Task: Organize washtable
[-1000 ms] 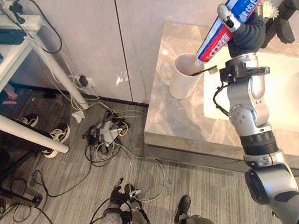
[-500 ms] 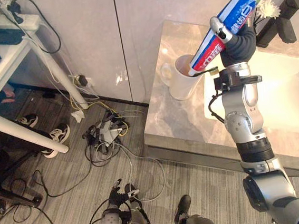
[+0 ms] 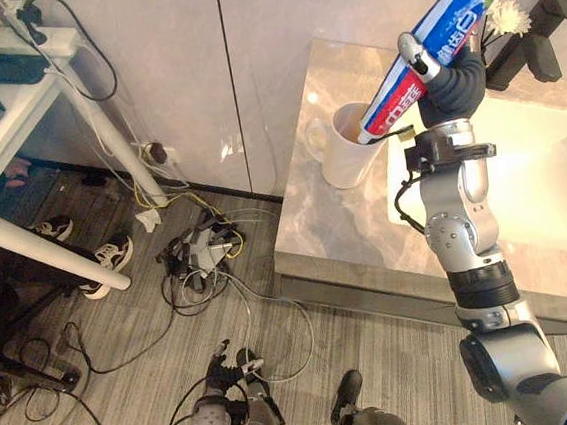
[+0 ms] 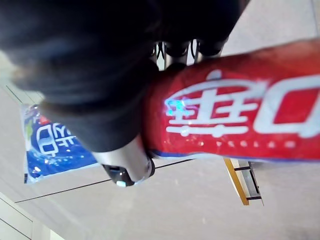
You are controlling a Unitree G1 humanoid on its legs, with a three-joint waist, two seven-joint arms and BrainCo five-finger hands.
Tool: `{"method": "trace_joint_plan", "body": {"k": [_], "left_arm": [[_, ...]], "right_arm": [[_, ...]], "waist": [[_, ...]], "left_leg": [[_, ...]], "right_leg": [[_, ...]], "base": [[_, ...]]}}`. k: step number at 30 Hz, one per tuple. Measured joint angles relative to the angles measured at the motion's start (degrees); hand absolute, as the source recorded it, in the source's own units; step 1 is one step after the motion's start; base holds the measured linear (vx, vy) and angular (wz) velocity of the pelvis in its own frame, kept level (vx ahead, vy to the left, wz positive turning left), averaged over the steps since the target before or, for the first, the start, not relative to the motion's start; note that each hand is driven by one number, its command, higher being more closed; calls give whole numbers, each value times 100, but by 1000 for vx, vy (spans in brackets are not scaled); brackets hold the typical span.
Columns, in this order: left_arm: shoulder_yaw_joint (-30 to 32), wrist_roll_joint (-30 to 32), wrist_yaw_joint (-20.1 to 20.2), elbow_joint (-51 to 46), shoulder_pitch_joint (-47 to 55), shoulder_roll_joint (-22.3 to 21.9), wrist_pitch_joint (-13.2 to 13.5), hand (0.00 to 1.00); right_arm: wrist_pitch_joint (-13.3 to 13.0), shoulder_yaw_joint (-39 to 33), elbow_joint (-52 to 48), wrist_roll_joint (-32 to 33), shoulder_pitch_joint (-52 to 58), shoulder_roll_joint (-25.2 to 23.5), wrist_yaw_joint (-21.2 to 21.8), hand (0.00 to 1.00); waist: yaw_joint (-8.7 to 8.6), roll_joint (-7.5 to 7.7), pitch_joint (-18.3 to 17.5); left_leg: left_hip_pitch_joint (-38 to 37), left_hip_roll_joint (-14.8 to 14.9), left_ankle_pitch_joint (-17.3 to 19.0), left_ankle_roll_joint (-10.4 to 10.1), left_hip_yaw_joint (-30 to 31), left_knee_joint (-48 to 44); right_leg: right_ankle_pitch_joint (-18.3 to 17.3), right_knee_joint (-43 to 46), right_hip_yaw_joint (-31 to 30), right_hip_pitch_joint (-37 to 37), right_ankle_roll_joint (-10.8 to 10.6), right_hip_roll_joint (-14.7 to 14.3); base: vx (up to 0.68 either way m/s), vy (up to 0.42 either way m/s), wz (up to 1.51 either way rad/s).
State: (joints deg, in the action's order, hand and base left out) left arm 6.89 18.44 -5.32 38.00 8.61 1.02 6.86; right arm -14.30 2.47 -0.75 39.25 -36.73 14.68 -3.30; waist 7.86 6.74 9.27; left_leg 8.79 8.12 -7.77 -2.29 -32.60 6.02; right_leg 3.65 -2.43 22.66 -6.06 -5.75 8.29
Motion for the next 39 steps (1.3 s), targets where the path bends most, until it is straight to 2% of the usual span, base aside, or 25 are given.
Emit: {"method": "trace_joint_plan", "body": {"k": [15, 20, 27, 39], "left_arm": [[3, -6, -29, 1, 0, -3, 2, 0], [11, -10, -29, -41, -6, -11, 8, 0], [12, -10, -29, -49, -6, -11, 8, 0], [12, -11, -43, -34, -6, -11, 8, 0]], "right_arm": [[0, 6, -1, -14, 0, -5, -7, 100], [-4, 6, -232, -14, 0, -6, -26, 100], [-2, 7, -246, -15, 0, -6, -57, 100], [-3, -1, -246, -48, -43, -4, -258, 100]], "waist": [[1, -4, 10], [-1, -8, 151], [-2, -7, 155], [1, -8, 152]], "left_leg": [[-1, -1, 5, -4, -18, 0], [-3, -1, 6, -3, -28, 0], [-4, -2, -8, 14, -64, -1], [-5, -2, -18, 27, -52, -2]], "right_leg": [[0, 0, -13, -12, 0, -2], [0, 1, -16, -17, 0, -1], [1, -1, -25, -29, -1, 1], [8, -3, -17, -29, -11, 6]], "base": [[0, 0, 0], [0, 0, 0], [0, 0, 0], [0, 0, 0]]}}
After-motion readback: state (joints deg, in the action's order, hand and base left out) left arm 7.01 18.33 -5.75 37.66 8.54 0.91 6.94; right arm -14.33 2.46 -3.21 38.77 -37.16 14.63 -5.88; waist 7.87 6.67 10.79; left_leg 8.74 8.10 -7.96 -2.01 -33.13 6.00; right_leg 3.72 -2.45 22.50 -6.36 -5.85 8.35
